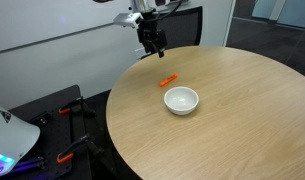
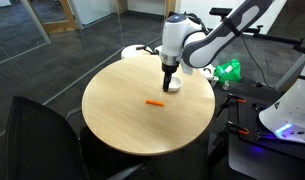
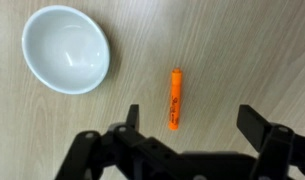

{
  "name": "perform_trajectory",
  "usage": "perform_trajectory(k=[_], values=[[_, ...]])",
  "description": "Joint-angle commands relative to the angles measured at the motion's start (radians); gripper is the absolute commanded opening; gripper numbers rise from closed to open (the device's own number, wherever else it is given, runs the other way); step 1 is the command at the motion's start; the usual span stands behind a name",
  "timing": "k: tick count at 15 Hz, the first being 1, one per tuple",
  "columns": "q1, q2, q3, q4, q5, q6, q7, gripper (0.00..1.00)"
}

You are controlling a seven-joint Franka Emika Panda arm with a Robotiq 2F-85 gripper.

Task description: Move the orange marker to the right side of the table

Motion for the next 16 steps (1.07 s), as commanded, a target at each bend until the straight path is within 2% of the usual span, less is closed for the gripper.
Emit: perform_trajectory(k=[1, 12, 13, 16], values=[[0.019, 0.109, -0.009, 0.091, 0.012, 0.018, -0.017, 1.0], [0.026, 0.343, 0.003, 0.285, 0.057, -0.001, -0.03, 1.0], [0.041, 0.307, -0.013, 0.239, 0.042, 0.006, -0.01, 1.0], [0.041, 0.323, -0.014, 0.247, 0.044, 0.006, -0.01, 1.0]])
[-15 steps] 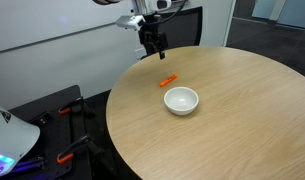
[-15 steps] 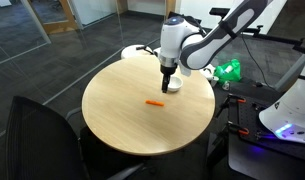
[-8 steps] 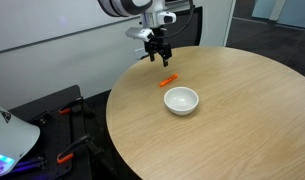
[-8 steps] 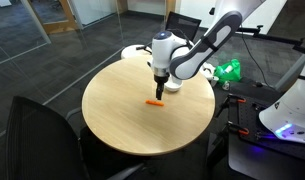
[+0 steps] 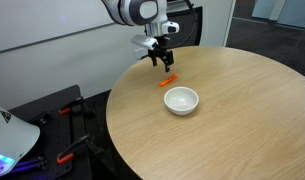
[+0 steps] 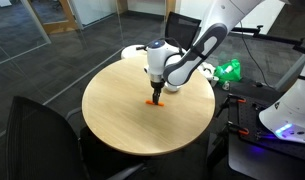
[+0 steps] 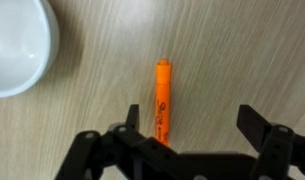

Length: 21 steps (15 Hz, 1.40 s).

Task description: Move the orange marker to the right side of the table

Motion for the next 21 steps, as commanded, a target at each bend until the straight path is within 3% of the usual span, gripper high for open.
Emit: perform_trajectory(k=[1, 19, 20, 21], values=[[0.014, -0.001, -0.014, 0.001, 0.015, -0.001, -0.01, 1.0], [-0.061, 0.19, 0.015, 0.131, 0.051, 0.154, -0.136, 1.0], [-0.062, 0.196, 0.016, 0.142, 0.051, 0.152, -0.137, 0.79], [-0.062, 0.202, 0.017, 0.152, 0.051, 0.149, -0.138, 0.74]])
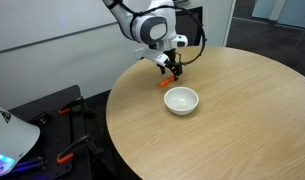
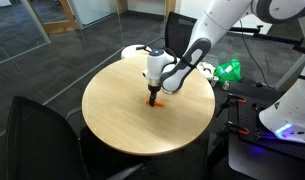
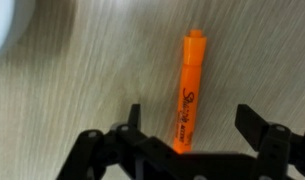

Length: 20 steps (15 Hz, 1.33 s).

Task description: Move the orange marker to the right side of the table

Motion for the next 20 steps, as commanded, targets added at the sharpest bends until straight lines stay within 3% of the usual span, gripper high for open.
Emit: perform_trajectory(k=[1, 2, 7, 9, 11, 12, 18, 20], values=[[-0.014, 0.031, 0.015, 0.053, 0.025, 0.003, -0.04, 0.69], [-0.016, 0.037, 0.017, 0.063, 0.026, 0.003, -0.042, 0.64], [-0.023, 0.061, 0.023, 0.1, 0.028, -0.012, -0.046, 0.87], [-0.025, 0.071, 0.026, 0.112, 0.029, -0.02, -0.049, 0.89], [-0.025, 0.081, 0.026, 0.125, 0.03, -0.025, -0.049, 0.64], [-0.025, 0.085, 0.026, 0.13, 0.029, -0.025, -0.049, 0.6], [-0.028, 0.088, 0.031, 0.141, 0.032, -0.035, -0.053, 0.13], [-0.036, 0.081, 0.042, 0.138, 0.047, -0.053, -0.049, 0.01]])
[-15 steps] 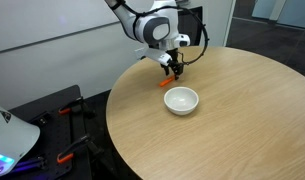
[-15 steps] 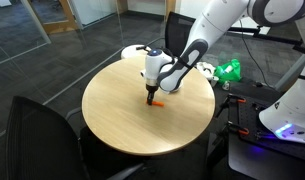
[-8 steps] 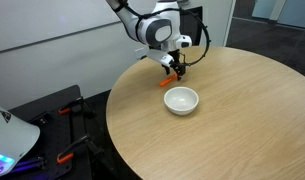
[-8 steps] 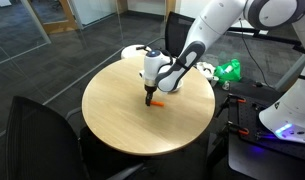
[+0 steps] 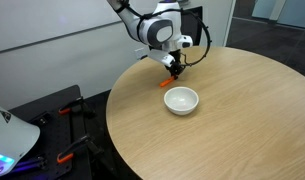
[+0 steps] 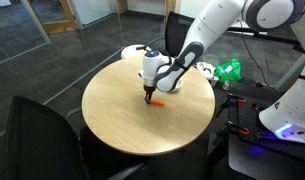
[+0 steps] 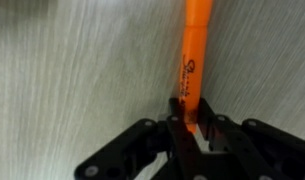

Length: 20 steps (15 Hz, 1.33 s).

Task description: Move the orange marker to the right side of the table

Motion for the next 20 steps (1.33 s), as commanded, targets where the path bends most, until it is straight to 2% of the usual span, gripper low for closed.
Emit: perform_trajectory(k=[1, 4, 8, 15, 20], values=[[-0.018, -0.017, 0.023, 0.006, 0.053, -0.054, -0.021, 0.04], [-0.009, -0.074, 0.013, -0.043, 0.136, -0.088, 0.077, 0.05], [0.022, -0.187, -0.039, -0.159, 0.188, -0.061, 0.199, 0.05], [0.068, -0.439, -0.144, -0.404, 0.171, -0.064, 0.378, 0.05], [0.061, -0.627, -0.201, -0.581, 0.146, -0.067, 0.444, 0.05]])
